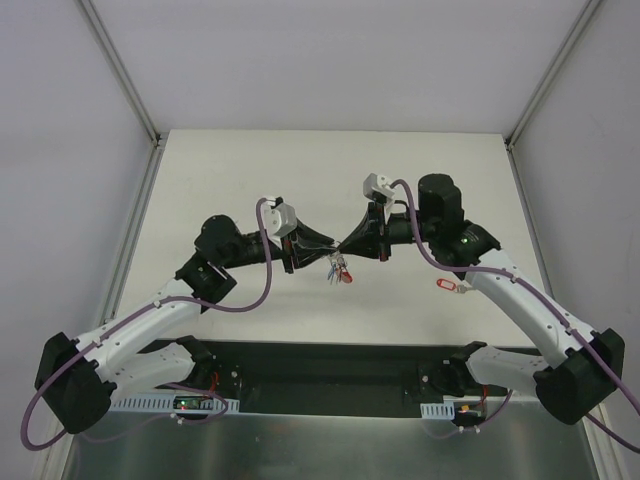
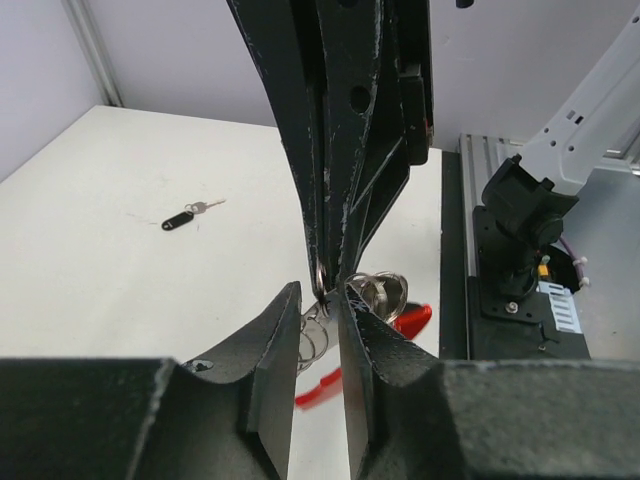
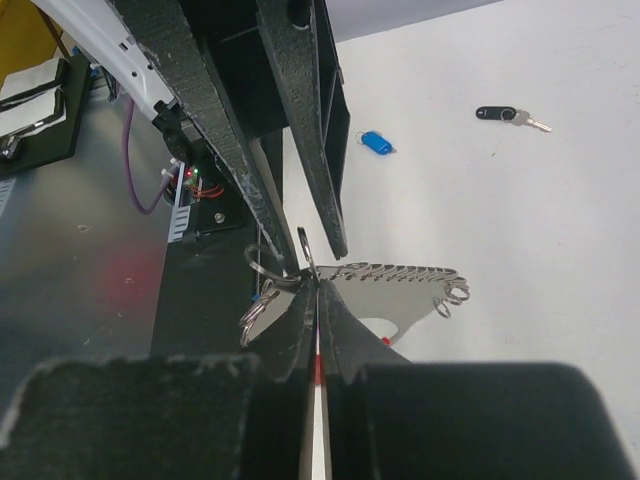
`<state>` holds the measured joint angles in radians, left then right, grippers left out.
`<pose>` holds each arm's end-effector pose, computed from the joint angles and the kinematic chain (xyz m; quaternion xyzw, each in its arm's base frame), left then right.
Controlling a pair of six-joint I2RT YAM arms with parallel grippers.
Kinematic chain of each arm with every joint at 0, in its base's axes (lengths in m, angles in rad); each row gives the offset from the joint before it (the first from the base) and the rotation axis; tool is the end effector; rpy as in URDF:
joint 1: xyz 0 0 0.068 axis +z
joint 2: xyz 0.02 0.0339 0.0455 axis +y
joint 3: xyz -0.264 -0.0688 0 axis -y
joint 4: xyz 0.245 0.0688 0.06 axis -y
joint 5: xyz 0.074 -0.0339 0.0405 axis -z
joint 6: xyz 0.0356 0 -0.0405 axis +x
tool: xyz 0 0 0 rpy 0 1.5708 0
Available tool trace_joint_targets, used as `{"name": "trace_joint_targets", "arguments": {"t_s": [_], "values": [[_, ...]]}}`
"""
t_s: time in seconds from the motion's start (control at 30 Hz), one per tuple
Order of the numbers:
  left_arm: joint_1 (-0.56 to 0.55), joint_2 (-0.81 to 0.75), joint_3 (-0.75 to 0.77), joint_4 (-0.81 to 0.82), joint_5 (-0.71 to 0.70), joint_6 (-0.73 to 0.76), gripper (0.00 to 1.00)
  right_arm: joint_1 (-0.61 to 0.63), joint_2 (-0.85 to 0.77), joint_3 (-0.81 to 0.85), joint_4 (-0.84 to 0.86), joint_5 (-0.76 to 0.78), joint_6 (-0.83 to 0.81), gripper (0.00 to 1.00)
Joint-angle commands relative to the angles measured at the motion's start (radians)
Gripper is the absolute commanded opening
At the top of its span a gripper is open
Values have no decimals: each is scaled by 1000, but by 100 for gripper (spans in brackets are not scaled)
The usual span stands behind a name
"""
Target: Put the keys on the keyring
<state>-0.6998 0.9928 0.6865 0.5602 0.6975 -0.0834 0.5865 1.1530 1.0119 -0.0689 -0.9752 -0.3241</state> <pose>0.1578 -0.1627 0.3434 0.4320 0.4660 -0.4770 0.6073 0.1967 0.1661 0.3602 -0.5667 0.4872 0.4338 0.5034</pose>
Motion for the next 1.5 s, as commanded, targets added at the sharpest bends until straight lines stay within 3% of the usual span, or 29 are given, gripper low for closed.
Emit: {"name": "trace_joint_targets", "arguments": {"t_s": [0.0,0.2,0.33,0.63,0.8,1.03,1.47], "values": [[-7,-54,-12,-49,-26,66,22,6,-15,108,-104,3,-114,1],[-6,-106,-7,-181,-95,178,37,22,7,201,-394,110,-276,1],[-7,-125,8,-259,-110,223,45,90,48,303,-641,330,-383,1],[-7,-114,5,-247,-119,243,47,219,178,504,-920,693,-446,1],[-7,-99,-61,-55,-86,156,42,243,206,514,-942,681,-461,2],[-7,-10,-73,87,17,86,40,245,188,510,-904,529,-474,1],[-7,86,-30,116,161,5,22,246,171,461,-839,461,-463,1]]}}
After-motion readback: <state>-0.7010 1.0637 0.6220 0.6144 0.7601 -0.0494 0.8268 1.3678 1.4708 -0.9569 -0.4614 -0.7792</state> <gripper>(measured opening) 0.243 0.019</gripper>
